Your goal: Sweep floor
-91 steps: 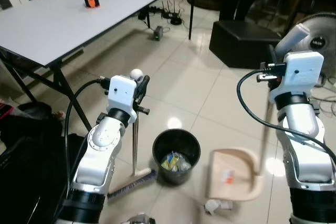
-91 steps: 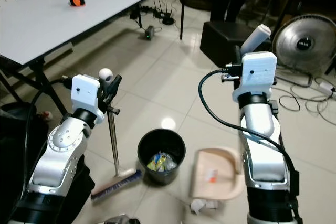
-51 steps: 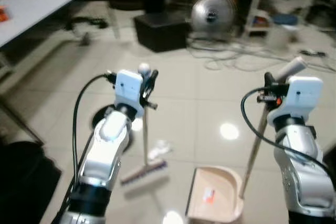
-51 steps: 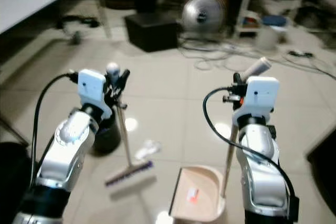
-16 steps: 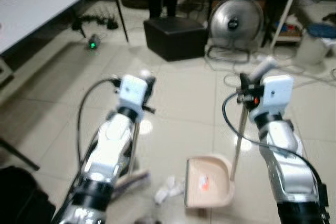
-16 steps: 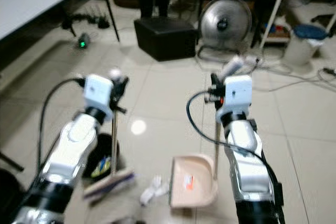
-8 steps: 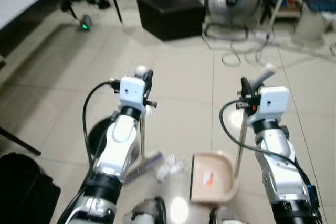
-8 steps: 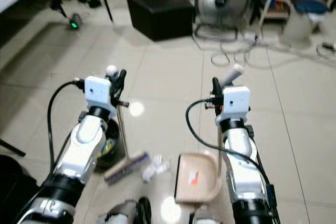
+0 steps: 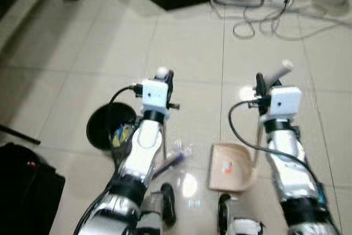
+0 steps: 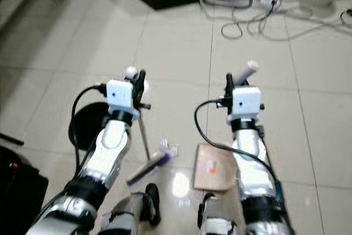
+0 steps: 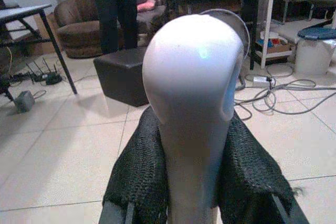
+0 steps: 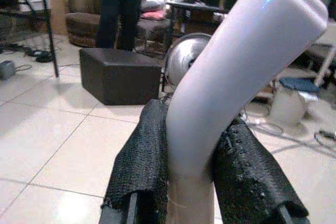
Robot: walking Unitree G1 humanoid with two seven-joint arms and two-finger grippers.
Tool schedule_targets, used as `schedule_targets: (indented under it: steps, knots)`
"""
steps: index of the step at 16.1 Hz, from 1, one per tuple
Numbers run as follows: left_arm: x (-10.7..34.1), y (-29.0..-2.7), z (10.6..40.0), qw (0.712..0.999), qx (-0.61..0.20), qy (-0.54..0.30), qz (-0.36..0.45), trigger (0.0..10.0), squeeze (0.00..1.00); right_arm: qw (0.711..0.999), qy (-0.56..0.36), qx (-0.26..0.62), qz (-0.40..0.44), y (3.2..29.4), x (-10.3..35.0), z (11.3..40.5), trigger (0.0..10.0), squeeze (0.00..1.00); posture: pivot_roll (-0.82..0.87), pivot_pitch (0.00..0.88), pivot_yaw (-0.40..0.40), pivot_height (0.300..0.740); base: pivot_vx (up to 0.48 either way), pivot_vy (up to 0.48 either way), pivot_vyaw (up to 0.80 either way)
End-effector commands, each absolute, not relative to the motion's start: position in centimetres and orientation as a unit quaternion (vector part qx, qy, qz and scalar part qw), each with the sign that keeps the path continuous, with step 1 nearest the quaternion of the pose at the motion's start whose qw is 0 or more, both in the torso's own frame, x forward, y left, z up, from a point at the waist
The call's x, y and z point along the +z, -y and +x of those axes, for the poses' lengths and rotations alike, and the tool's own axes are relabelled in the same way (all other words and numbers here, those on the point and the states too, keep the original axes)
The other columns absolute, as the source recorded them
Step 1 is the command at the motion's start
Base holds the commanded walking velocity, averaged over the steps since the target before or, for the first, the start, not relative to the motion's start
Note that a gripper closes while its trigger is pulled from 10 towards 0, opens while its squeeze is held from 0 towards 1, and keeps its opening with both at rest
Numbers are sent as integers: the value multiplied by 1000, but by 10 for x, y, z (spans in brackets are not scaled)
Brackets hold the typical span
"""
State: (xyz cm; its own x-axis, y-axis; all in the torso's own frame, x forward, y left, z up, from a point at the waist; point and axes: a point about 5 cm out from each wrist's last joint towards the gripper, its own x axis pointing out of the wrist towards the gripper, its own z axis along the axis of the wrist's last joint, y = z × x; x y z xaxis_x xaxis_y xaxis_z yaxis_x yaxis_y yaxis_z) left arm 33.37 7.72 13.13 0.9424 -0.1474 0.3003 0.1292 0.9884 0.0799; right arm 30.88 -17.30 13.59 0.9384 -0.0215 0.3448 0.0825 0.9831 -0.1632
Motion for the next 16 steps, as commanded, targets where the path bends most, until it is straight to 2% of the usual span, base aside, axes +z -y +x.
schedule_targets:
  steps: [1,3,5,8,10,14,16]
  knots:
    - [128,-81,334,986,-54,155,33,10000,0,977,196,-26,-82,167,140,308,10000,0,16,382,106,740,0,0,0]
    - [133,-81,337,985,-39,165,29,10000,0,976,201,-15,-79,157,138,310,10000,0,15,387,103,740,0,0,0]
    - [158,-76,343,979,-37,202,-14,10000,0,977,202,-9,-73,147,134,310,10000,0,23,391,105,740,0,0,0]
    - [178,-72,344,969,-59,235,-37,10000,0,977,198,-12,-74,147,128,309,10000,0,28,386,105,740,0,0,0]
    - [203,-81,348,958,-55,279,-46,10000,0,977,197,-19,-76,150,127,310,10000,0,31,391,107,740,0,0,0]
    - [235,-101,358,947,-29,310,-81,10000,0,977,200,-23,-75,151,127,310,10000,0,23,391,102,740,0,0,0]
    - [245,-105,360,940,-27,334,-57,10000,0,976,203,-25,-76,152,128,310,10000,0,18,393,103,740,0,0,0]
